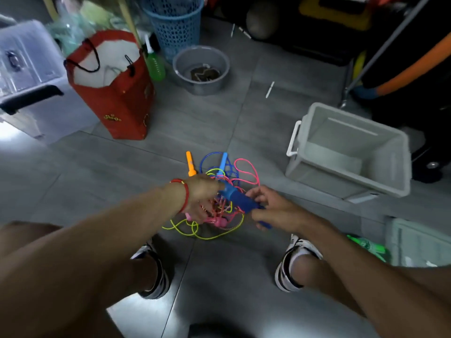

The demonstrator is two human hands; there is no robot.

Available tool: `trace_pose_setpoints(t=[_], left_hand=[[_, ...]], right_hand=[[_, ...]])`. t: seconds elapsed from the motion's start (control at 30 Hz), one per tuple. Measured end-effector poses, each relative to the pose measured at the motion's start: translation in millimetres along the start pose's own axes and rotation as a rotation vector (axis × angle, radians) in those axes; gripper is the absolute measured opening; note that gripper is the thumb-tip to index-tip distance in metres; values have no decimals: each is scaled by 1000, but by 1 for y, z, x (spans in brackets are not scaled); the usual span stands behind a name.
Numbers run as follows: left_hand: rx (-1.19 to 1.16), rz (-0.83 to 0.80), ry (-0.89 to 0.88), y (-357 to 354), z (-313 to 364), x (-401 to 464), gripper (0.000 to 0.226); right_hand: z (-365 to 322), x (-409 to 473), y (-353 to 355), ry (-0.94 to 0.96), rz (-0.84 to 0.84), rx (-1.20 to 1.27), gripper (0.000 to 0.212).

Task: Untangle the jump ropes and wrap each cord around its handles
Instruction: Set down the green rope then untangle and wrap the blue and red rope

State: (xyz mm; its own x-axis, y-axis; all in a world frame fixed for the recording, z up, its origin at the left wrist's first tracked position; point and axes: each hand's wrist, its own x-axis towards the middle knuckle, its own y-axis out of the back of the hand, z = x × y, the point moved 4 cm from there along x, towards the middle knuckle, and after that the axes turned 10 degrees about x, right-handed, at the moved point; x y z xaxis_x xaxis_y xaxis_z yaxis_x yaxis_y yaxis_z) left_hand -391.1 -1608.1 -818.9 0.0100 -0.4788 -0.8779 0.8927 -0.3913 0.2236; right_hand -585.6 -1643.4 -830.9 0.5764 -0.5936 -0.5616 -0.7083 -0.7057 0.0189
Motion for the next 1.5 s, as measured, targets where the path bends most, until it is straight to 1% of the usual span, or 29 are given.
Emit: trace_pose_setpoints(t=[0.07,0.13,0.17,0.23,0.3,0.37,0.4,0.43,0.47,0.53,0.57,0.6,0.63,0.7,0.77,0.8,0.83,0.9,0.93,0.97,1.03,1.13,1.2,1.23,1.3,1.33,1.4,1.47,1.5], left_hand=[[-445,-141,29,-13,3,2,53],[-642,-123,-73,-13,16,-5,30],[-646,-80,-117,-13,21,-12,18],[-572,20,-213,-12,27,-27,13],[-388,90,-351,-13,27,-42,8],[-139,133,-503,-19,23,-63,13],[-50,117,-579,-25,20,-74,15],[-3,100,-650,-30,16,-86,15],[10,100,-716,-32,12,-100,16],[-11,138,-810,-30,3,-125,17],[-24,151,-831,-27,-4,-133,16],[-25,161,-826,-22,-11,-137,18],[-2,177,-772,-17,-22,-133,21],[122,197,-568,-7,-51,-114,28],[274,133,-391,-8,-76,-98,39],[294,94,-371,-12,-82,-94,42],[246,74,-410,-17,-81,-92,39],[100,108,-579,-24,-68,-97,22],[62,135,-657,-25,-59,-103,24],[38,128,-715,-24,-53,-109,30],[33,0,-776,-17,-51,-119,32],[170,-247,-695,-7,-65,-128,35],[277,-292,-575,-5,-75,-122,34],[325,-292,-521,-6,-80,-117,33],[417,-270,-490,-11,-81,-109,27],[432,-244,-525,-15,-78,-107,22],[333,-166,-633,-22,-64,-110,23],[153,-86,-733,-24,-45,-121,24],[85,-72,-791,-25,-36,-129,22]], right_hand=[[-24,-31,1,90,-22,-99,57],[-26,-56,-7,121,-77,-207,54],[-22,-64,-12,111,-112,-225,52],[-18,-70,-21,126,-148,-176,48],[-18,-62,-15,217,-16,-103,39],[-24,-49,-12,345,70,-143,46],[-28,-45,-16,420,40,-215,52],[-30,-40,-26,467,-9,-302,48],[-29,-33,-36,503,-68,-359,36],[-18,-20,-50,475,-148,-498,5],[-11,-14,-49,442,-118,-537,16],[-4,-2,-44,427,-64,-589,28],[-3,4,-37,341,-9,-590,33],[-18,11,-24,265,113,-595,33],[-58,3,-26,349,158,-630,30],[-80,-4,-34,418,132,-671,28],[-98,-14,-44,470,93,-719,25],[-116,-31,-61,550,14,-844,21],[-115,-33,-64,560,-15,-900,20],[-110,-31,-62,545,-47,-925,18],[-88,-17,-45,401,-97,-950,14],[-51,-2,-6,215,-54,-999,19],[-49,-4,7,215,35,-848,35],[-57,-8,5,253,74,-731,42],[-89,-23,-10,389,118,-591,39],[-107,-32,-21,482,106,-615,33],[-134,-53,-44,653,38,-768,22],[-138,-61,-55,713,-6,-916,13],[-133,-58,-54,692,-22,-963,10]])
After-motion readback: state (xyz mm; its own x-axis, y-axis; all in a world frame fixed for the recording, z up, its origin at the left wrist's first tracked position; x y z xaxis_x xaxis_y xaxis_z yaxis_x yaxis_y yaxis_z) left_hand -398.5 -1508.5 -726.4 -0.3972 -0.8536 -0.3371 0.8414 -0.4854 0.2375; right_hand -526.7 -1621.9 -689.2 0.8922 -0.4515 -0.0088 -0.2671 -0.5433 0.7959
